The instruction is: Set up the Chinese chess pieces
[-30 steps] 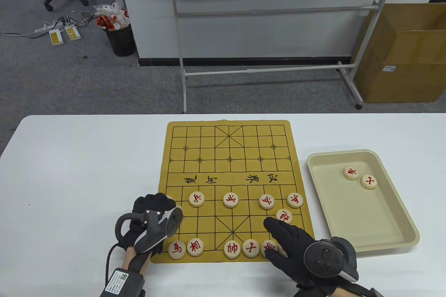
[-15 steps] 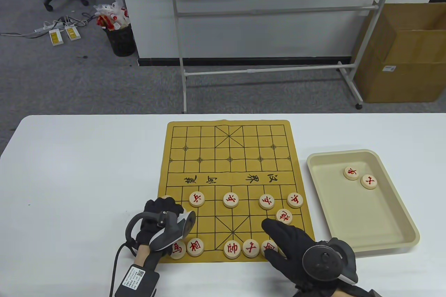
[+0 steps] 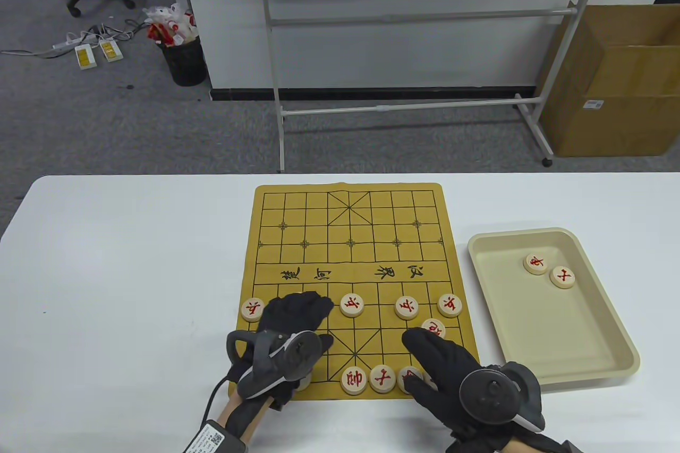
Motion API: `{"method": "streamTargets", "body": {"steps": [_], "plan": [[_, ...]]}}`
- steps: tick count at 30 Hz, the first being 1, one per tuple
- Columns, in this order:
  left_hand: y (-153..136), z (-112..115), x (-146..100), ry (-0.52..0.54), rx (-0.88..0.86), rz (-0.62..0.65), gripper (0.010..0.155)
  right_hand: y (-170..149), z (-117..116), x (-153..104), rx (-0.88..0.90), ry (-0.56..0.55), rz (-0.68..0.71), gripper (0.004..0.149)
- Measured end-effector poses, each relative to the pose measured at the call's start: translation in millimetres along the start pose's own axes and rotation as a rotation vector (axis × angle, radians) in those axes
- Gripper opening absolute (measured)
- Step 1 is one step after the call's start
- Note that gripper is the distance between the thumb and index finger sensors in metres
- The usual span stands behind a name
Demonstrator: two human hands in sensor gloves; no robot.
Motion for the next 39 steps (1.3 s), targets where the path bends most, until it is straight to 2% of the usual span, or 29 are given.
{"method": "streamTargets", "body": {"steps": [3, 7, 9, 12, 14, 16, 19, 23, 27, 31, 35, 39], "plan": [[19.7, -2.7, -9.4, -0.014, -0.148, 0.059, 0.076, -2.8, -4.7, 1.1, -0.022, 0.019, -0.017, 0.076], [31.3, -4.7, -17.4, 0.002, -0.17, 0.1, 0.077, -1.5, -4.2, 6.0, -0.035, 0.041, -0.02, 0.077], [31.9, -4.6, -18.8, 0.005, -0.154, 0.104, 0.077, -0.5, 16.6, 15.6, -0.065, -0.007, -0.02, 0.078], [29.3, -2.0, -19.6, -0.01, -0.161, 0.1, 0.077, -15.6, 67.7, 41.8, -0.158, -0.13, -0.09, 0.077], [28.2, 0.0, -19.1, -0.02, -0.163, 0.099, 0.077, -41.5, 101.1, 64.1, -0.201, -0.158, -0.23, 0.078], [27.6, 1.2, -18.5, -0.025, -0.155, 0.101, 0.077, -81.2, 131.9, 85.5, -0.346, -0.21, -0.433, 0.078], [28.1, 3.9, -18.4, -0.033, -0.144, 0.107, 0.077, -144.5, 150.8, 105.5, -0.506, -0.189, -0.643, 0.075], [29.0, 7.2, -19.4, -0.047, -0.14, 0.117, 0.077, -221.8, 141.2, 113.9, -0.639, -0.044, -0.928, 0.074], [29.3, 7.7, -20.8, -0.057, -0.146, 0.133, 0.076, -263.3, 126.6, 114.6, -0.732, 0.051, -1.05, 0.077], [29.4, 6.1, -22.0, -0.052, -0.152, 0.141, 0.076, -277.4, 115.8, 117.0, -0.763, 0.095, -1.057, 0.076], [30.2, 6.6, -21.9, -0.054, -0.144, 0.143, 0.076, -277.4, 111.9, 119.5, -0.814, 0.044, -1.027, 0.072], [29.1, 6.4, -21.5, -0.058, -0.142, 0.135, 0.076, -278.2, 108.9, 120.9, -0.806, 0.061, -1.031, 0.071]]}}
Point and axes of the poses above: the tracker on the back of each hand, its own y axis roughly to the thumb side, its own x axis roughly from the wrist to the fingertips, z = x × y, the point moved 2 cm from there along x, roughly from the wrist to the fingertips, and after that the axes turned 15 degrees about x, right-handed, at the moved point
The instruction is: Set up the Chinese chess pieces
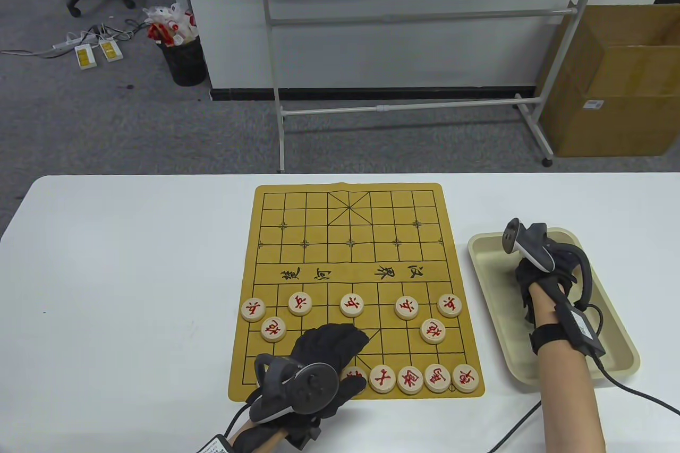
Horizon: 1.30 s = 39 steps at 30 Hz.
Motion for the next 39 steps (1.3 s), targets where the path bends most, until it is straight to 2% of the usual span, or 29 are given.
{"method": "streamTargets", "body": {"steps": [1, 5, 7, 11, 14, 15, 17, 21, 25, 29, 33, 37, 39], "plan": [[-0.1, -0.3, 0.0, 0.001, 0.001, -0.002, 0.076, 0.9, 0.2, -0.2, 0.006, -0.02, 0.006, 0.067], [-0.9, -0.6, 0.1, 0.0, 0.001, -0.009, 0.076, 4.2, 3.3, -5.1, -0.027, -0.021, 0.013, 0.071], [-1.4, -1.1, 0.0, 0.005, 0.003, -0.011, 0.076, 4.4, 14.9, -14.6, -0.013, -0.09, 0.036, 0.071], [0.0, -4.2, -0.8, 0.02, -0.004, -0.009, 0.077, 4.9, 47.2, -46.0, 0.073, -0.131, 0.099, 0.072], [4.5, -7.9, -2.5, 0.045, -0.009, 0.006, 0.073, 14.2, 71.3, -93.2, 0.26, -0.086, 0.253, 0.07], [5.8, -9.2, -3.4, 0.061, -0.014, 0.009, 0.071, 18.2, 73.9, -106.0, 0.291, -0.056, 0.3, 0.07], [10.9, -13.8, -6.0, 0.102, -0.024, 0.019, 0.069, 30.4, 77.5, -148.2, 0.346, 0.033, 0.453, 0.069], [22.7, -22.1, -10.3, 0.151, -0.029, 0.048, 0.07, 50.5, 75.2, -227.5, 0.509, 0.126, 0.715, 0.068], [36.9, -32.9, -18.0, 0.22, -0.002, 0.094, 0.067, 66.6, 59.0, -281.3, 0.696, 0.277, 0.921, 0.07], [53.0, -36.7, -23.2, 0.241, 0.067, 0.156, 0.067, 76.5, 38.8, -300.4, 0.855, 0.415, 1.02, 0.071], [56.9, -37.1, -23.6, 0.272, 0.098, 0.166, 0.054, 77.4, 29.0, -309.1, 0.997, 0.569, 1.035, 0.073], [51.5, -44.3, -23.6, 0.313, 0.066, 0.202, 0.051, 75.9, 27.0, -312.3, 1.051, 0.579, 1.06, 0.073], [39.7, -51.5, -21.2, 0.318, 0.104, 0.157, 0.051, 71.7, 30.4, -313.0, 1.084, 0.489, 1.042, 0.073]]}}
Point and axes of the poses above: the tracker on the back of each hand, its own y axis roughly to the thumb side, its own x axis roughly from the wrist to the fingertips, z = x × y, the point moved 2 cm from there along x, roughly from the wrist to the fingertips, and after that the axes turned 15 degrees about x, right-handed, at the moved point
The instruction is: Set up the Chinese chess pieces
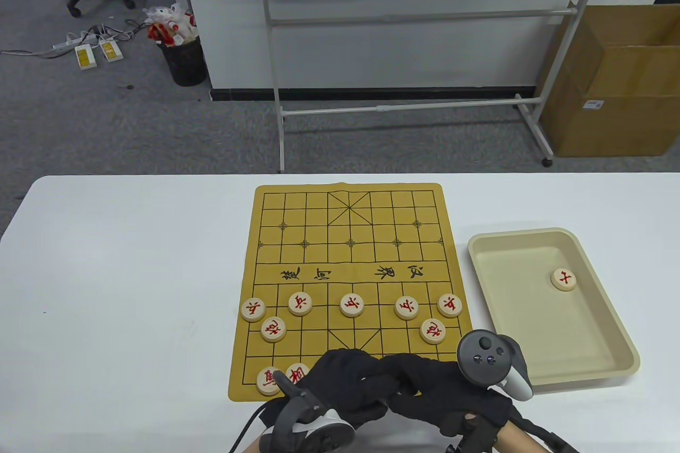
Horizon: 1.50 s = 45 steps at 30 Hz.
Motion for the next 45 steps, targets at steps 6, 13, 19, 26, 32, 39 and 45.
{"method": "streamTargets", "body": {"steps": [6, 13, 19, 26, 32, 39, 45], "plan": [[-82.3, -10.3, 0.0, -0.099, 0.129, -0.201, 0.05, 3.4, 12.0, -12.4, -0.335, -0.155, 0.049, 0.072], [-135.7, 35.5, -51.7, -0.452, 0.38, -0.183, 0.05, 4.6, 15.9, -12.8, -0.359, -0.164, 0.06, 0.07], [-140.0, 74.0, -80.0, -0.563, 0.477, -0.134, 0.05, 5.1, 10.0, -12.9, -0.39, -0.122, 0.07, 0.068], [-138.0, 87.6, -87.5, -0.611, 0.448, -0.108, 0.054, 4.7, 10.5, -13.2, -0.386, -0.121, 0.078, 0.068], [-141.5, 96.9, -93.8, -0.701, 0.382, -0.114, 0.059, 4.2, 11.5, -13.1, -0.385, -0.12, 0.069, 0.069], [-140.3, 95.1, -87.4, -0.81, 0.349, -0.084, 0.054, 4.7, 12.6, -13.1, -0.386, -0.126, 0.07, 0.069], [-129.3, 53.2, -41.2, -0.605, 0.216, -0.19, 0.063, 4.6, 12.0, -12.7, -0.389, -0.125, 0.078, 0.07]]}}
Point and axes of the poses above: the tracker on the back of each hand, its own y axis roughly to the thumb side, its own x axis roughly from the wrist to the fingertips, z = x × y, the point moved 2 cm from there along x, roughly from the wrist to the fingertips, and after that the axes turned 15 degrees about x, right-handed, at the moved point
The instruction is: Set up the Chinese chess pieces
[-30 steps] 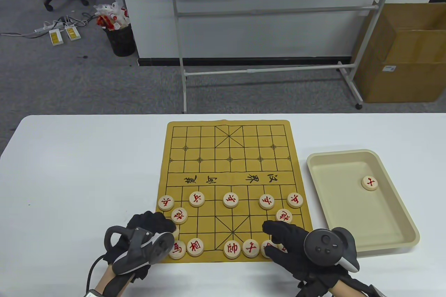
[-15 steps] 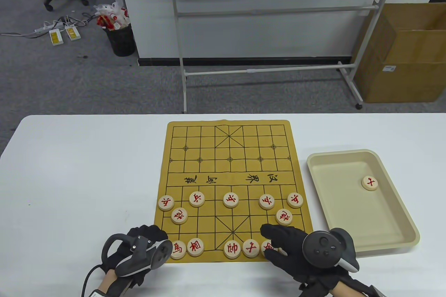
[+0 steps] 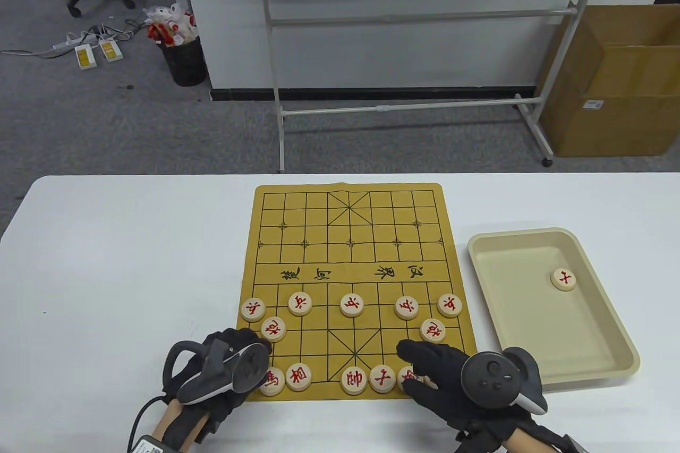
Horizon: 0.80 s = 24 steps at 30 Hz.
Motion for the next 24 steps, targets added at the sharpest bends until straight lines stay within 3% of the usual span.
{"method": "streamTargets", "body": {"steps": [4, 7, 11, 19, 22, 24], "plan": [[35.7, -47.8, 8.3, 0.149, -0.148, 0.048, 0.069, -1.0, -1.2, -0.1, -0.019, 0.002, -0.001, 0.073], [61.8, -63.7, 15.6, 0.171, -0.279, 0.127, 0.071, -2.5, -2.3, -0.1, -0.027, -0.009, 0.0, 0.075], [87.8, -56.4, 19.0, 0.204, -0.357, 0.176, 0.076, -5.4, -4.8, 0.6, -0.039, -0.008, -0.009, 0.076], [95.2, -36.9, 12.2, 0.227, -0.394, 0.196, 0.076, -6.2, -22.0, 5.6, -0.105, 0.024, -0.006, 0.079], [95.8, -35.8, 10.8, 0.235, -0.381, 0.192, 0.076, -6.3, -3.9, 11.4, -0.165, -0.009, -0.017, 0.078], [96.4, -35.9, 9.3, 0.238, -0.373, 0.195, 0.076, -12.5, 26.2, 19.7, -0.26, -0.093, -0.07, 0.078]]}}
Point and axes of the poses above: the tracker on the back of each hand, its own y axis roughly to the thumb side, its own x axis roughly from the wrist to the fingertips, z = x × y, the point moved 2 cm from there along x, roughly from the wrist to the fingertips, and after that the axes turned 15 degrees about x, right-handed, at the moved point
